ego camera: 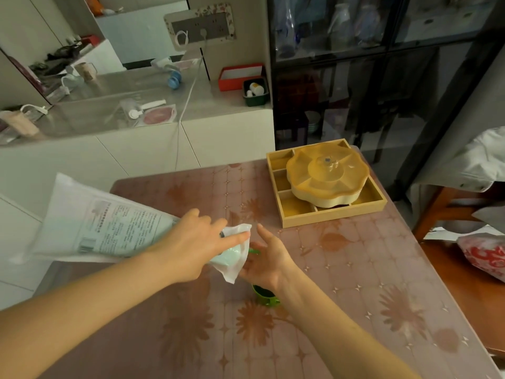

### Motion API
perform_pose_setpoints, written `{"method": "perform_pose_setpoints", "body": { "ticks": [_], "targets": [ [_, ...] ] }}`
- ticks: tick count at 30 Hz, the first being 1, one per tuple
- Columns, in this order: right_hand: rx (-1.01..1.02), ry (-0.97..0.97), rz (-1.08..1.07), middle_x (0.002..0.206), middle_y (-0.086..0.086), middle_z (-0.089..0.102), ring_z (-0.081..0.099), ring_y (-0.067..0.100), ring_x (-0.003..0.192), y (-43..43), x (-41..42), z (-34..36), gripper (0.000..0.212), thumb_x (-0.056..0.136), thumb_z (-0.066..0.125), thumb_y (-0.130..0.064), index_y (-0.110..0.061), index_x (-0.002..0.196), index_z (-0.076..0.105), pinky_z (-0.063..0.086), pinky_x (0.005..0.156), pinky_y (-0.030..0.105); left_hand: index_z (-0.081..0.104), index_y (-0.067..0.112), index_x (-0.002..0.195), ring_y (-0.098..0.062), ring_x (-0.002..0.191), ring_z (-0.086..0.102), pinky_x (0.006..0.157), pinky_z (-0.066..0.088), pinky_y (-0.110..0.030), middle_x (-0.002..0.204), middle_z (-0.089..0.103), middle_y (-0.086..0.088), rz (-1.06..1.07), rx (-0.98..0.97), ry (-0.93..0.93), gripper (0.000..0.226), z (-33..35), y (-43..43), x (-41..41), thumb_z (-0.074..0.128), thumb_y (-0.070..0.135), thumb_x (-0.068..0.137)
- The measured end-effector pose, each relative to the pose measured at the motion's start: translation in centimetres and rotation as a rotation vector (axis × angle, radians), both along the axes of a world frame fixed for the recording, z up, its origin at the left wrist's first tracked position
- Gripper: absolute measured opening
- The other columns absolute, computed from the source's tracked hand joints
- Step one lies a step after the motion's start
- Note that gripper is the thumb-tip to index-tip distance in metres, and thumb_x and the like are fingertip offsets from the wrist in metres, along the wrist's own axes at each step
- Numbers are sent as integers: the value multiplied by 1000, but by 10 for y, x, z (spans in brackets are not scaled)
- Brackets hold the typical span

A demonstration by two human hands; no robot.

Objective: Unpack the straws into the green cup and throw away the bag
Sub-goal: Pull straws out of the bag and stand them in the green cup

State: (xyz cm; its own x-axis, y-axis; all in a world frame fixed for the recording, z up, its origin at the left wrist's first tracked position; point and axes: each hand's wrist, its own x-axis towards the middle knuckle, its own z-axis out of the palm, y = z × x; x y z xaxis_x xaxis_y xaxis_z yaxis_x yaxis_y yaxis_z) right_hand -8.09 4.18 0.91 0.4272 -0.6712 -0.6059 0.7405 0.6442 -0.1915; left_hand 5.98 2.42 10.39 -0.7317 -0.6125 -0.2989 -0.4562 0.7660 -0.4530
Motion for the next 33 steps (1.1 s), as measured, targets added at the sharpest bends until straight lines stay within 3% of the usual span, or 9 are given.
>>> {"method": "perform_pose_setpoints", "body": {
  "ticks": [4, 7, 10, 13, 15, 17, 19, 28, 33],
  "targets": [
    [-324, -31, -42, 121, 20, 60, 60, 36, 109, 16, -15, 8, 47, 83, 63, -11, -10, 129, 54, 53, 89, 46, -3, 35, 143, -20, 96, 49, 79, 31, -34, 112, 45, 2, 113, -79, 62, 91, 18, -3, -3, 58, 24, 77],
    [-541, 390, -7, 113, 18, 67, 67, 33, 100, 21, -20, 16, 39, 82, 63, 6, -13, 117, 61, 58, 80, 41, 3, 41, 142, -14, 88, 48, 70, 35, -26, 97, 40, 9, 286, 79, 215, 94, 23, -10, 0, 60, 22, 71],
    [-744, 700, -4, 94, 2, 69, 69, 14, 78, 24, -29, 30, 36, 80, 69, 1, -29, 98, 66, 59, 64, 30, 11, 48, 139, -11, 86, 53, 72, 44, -26, 105, 50, 14, 404, 353, 406, 99, 20, -15, 5, 67, 21, 62],
    [-840, 805, -14, 93, 2, 71, 68, 24, 77, 22, -36, 37, 29, 73, 75, -20, -33, 97, 67, 59, 67, 42, 15, 55, 135, -10, 86, 59, 75, 51, -30, 108, 59, 13, 458, 476, 563, 101, 19, -13, 4, 71, 16, 60],
    [-856, 873, -51, 93, 1, 71, 67, 18, 76, 20, -38, 38, 34, 68, 75, -31, -26, 101, 69, 56, 61, 34, 12, 60, 131, -10, 80, 58, 69, 50, -24, 102, 60, 14, 439, 469, 587, 103, 19, -11, 2, 71, 14, 62],
    [-864, 914, -94, 90, -3, 70, 64, 6, 75, 19, -39, 39, 32, 70, 76, -26, -21, 101, 70, 52, 62, 21, 5, 68, 124, -11, 75, 58, 64, 47, -22, 97, 62, 12, 413, 454, 607, 104, 18, -10, -1, 70, 15, 62],
    [-862, 944, -129, 95, 1, 68, 62, 4, 81, 17, -40, 37, 31, 71, 78, -19, -20, 102, 72, 53, 74, 25, 1, 70, 121, -13, 71, 59, 62, 49, -26, 93, 64, 8, 418, 457, 622, 106, 17, -10, -2, 69, 15, 62],
    [-993, 816, -150, 95, 14, 72, 64, 39, 85, 19, -49, 43, 24, 74, 73, -20, -12, 96, 72, 57, 81, 45, 6, 65, 128, -13, 75, 63, 66, 53, -35, 98, 65, 10, 479, 622, 758, 107, 10, -1, -5, 75, 17, 62],
    [-1084, 956, -22, 83, -1, 71, 68, 9, 75, 16, -51, 51, 12, 83, 67, -11, -21, 88, 70, 56, 73, 25, 14, 55, 135, -12, 83, 61, 69, 54, -30, 107, 60, 11, 512, 735, 821, 105, 5, 3, -4, 74, 9, 62]
  ]
}}
